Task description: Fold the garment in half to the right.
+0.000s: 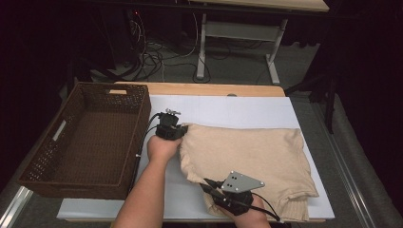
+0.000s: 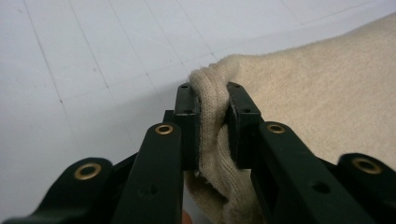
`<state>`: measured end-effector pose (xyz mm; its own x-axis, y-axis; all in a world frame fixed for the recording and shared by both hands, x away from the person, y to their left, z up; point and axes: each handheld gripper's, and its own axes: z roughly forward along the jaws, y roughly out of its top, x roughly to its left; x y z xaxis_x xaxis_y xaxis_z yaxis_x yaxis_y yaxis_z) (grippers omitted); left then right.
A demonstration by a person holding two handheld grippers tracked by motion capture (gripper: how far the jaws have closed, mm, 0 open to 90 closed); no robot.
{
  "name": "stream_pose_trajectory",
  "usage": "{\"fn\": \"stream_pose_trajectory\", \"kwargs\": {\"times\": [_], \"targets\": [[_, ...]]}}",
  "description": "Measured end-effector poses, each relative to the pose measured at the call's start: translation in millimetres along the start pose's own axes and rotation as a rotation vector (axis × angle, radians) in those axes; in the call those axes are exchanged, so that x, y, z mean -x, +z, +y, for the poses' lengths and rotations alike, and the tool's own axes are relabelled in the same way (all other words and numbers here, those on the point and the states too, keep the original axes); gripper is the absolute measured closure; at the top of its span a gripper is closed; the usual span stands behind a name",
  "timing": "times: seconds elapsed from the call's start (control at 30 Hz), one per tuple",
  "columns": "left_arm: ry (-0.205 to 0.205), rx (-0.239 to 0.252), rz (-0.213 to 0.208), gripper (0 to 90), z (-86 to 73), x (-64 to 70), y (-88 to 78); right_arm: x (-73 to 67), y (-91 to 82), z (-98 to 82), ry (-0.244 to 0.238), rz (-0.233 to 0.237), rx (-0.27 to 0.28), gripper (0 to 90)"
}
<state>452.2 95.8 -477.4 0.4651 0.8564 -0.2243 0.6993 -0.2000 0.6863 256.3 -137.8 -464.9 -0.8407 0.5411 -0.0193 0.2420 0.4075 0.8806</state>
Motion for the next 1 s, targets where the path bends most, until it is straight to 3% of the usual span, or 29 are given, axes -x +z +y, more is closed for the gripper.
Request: {"fn": "stream_pose_trajectory", "kwargs": {"times": [0.23,0.63,0.77,1.0], "targets": [[-0.004,0.014,0.017,74.8,5.5,2.1,-10.0,-0.8,-2.9,4.6,-0.004,0.004,0.019,82.1],[-0.017,0.018,0.108,75.2,6.5,-7.2,-36.6,-12.3,5.7,18.0,-0.034,0.061,0.047,82.1],[-0.05,0.009,0.148,75.3,5.1,-11.6,-47.0,-18.7,13.3,24.0,-0.049,0.093,0.053,82.1],[-0.076,0.004,0.175,75.3,3.5,-14.5,-53.9,-25.3,25.0,30.2,-0.075,0.133,0.054,82.1]]}}
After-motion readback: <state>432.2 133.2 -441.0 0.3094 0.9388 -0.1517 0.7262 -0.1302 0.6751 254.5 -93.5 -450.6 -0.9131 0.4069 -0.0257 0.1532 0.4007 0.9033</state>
